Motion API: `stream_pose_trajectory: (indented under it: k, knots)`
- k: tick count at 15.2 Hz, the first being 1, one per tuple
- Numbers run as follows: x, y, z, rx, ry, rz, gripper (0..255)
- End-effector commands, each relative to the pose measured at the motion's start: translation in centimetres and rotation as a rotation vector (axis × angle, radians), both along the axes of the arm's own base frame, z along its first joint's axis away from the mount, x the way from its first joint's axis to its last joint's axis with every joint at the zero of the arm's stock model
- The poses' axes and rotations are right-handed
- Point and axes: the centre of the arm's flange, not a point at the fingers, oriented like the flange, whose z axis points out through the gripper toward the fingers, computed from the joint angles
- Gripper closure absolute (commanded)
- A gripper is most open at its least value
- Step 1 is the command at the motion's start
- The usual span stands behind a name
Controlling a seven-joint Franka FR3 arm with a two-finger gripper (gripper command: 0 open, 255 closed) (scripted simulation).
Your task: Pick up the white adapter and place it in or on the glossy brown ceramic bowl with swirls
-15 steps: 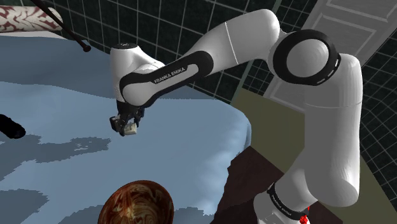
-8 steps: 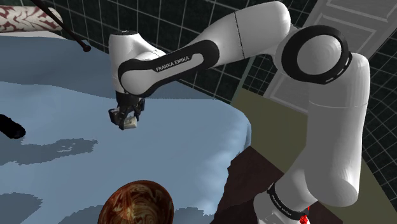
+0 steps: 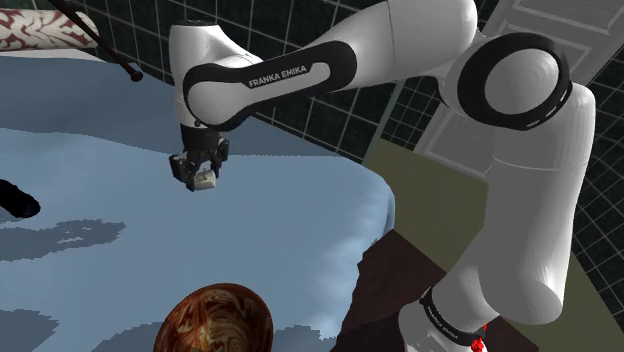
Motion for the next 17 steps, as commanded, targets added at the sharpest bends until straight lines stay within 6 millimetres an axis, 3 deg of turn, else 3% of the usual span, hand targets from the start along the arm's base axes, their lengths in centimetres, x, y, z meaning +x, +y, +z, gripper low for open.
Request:
stream_pose_trajectory:
  k: [1,6,17]
  knots:
    - [0.0,0.0,1.0,0.0,0.0,0.0,255]
    - [0.0,0.0,3.2,0.0,0.0,0.0,255]
    - [-13.7,5.0,3.0,0.0,0.0,0.0,255]
